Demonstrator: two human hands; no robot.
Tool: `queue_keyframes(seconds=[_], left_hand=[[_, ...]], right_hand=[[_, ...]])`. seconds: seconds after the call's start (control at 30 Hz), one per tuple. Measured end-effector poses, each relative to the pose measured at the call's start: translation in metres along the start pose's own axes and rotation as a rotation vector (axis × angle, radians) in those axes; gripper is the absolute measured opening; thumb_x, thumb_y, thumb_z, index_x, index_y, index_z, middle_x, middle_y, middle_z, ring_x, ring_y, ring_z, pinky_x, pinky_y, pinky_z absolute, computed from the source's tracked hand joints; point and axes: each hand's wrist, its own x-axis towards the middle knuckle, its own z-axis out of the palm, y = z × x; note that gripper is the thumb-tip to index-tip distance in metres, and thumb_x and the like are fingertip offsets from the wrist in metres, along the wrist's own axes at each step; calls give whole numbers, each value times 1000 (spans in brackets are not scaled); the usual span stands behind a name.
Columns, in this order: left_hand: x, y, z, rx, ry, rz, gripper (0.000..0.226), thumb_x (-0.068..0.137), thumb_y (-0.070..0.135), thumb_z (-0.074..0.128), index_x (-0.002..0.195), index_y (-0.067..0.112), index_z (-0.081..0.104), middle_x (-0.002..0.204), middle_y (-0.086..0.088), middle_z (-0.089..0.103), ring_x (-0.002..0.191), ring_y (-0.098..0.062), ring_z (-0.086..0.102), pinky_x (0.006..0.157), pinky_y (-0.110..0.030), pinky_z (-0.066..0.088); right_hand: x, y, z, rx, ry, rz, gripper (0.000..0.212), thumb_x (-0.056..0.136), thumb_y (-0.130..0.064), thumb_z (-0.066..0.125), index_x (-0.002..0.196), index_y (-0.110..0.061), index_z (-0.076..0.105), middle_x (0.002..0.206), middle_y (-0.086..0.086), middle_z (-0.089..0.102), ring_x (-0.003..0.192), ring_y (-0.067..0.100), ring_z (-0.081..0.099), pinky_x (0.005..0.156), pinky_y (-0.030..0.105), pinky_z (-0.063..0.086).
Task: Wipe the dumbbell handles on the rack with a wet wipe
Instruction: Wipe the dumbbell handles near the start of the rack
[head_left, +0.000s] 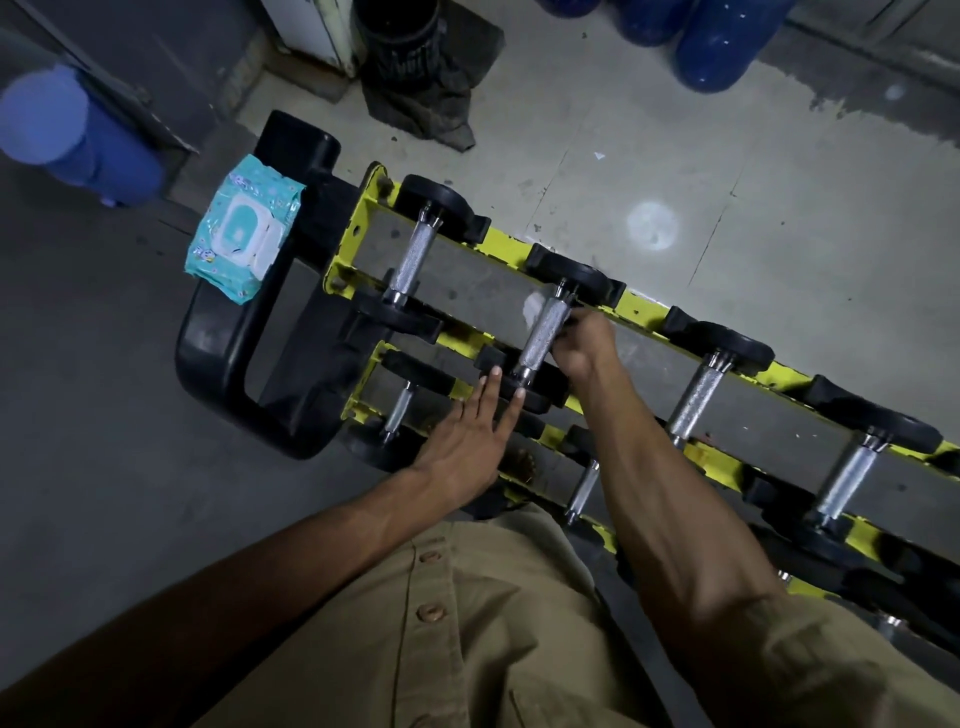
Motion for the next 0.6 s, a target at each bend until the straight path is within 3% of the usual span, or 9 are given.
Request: queue_keyframes(seconds=[0.13, 0.27, 0.37, 0.47, 0.53, 0.6], left_hand=[[2, -3, 0, 13, -3, 31, 101, 101, 20, 55, 161, 10, -24, 161, -35, -32, 159, -45, -9, 130, -52, 15], [3, -4, -1, 25, -12, 47, 100, 101, 15, 55, 160, 9, -27, 160, -36, -34, 159, -47, -10, 130, -53, 15], [4, -5, -2, 23, -10, 56, 100, 100, 13, 54, 160, 10, -27, 159, -36, -34, 159, -47, -10, 130, -52, 14], [3, -7, -4, 34, -23, 70, 100, 100, 11, 53, 159, 11, -27, 159, -36, -34, 158, -47, -10, 130, -52, 13], [2, -8, -5, 36, -29, 74, 99, 99, 9, 52, 160, 11, -26, 159, -36, -33, 158, -47, -10, 130, -52, 13], [2, -9, -6, 41, -30, 79, 102, 98, 9, 55, 160, 11, -26, 159, -36, -34, 158, -47, -10, 130, -52, 13]], right_hand=[[-28, -7, 7, 158, -16, 19, 24, 89, 0, 35, 79, -6, 57, 73, 14, 56, 64, 26, 56, 69, 34, 49], [-19, -3, 5, 133, -2, 36, 25, 92, -12, 35, 91, -7, 59, 84, 16, 58, 80, 30, 58, 76, 38, 53], [-20, -7, 10, 25, 14, 6, 23, 91, -11, 37, 92, -5, 59, 83, 17, 58, 74, 30, 59, 68, 35, 54], [-41, 1, 14, 156, 59, -67, 19, 92, 4, 43, 100, 0, 60, 79, 18, 66, 67, 29, 65, 61, 32, 57], [-42, 2, 13, 252, 11, -30, 22, 96, -3, 41, 104, 0, 62, 85, 19, 67, 75, 31, 66, 69, 34, 57], [-34, -9, 13, 343, -38, 90, 32, 99, -12, 33, 94, -1, 63, 78, 17, 67, 73, 29, 63, 72, 33, 53]])
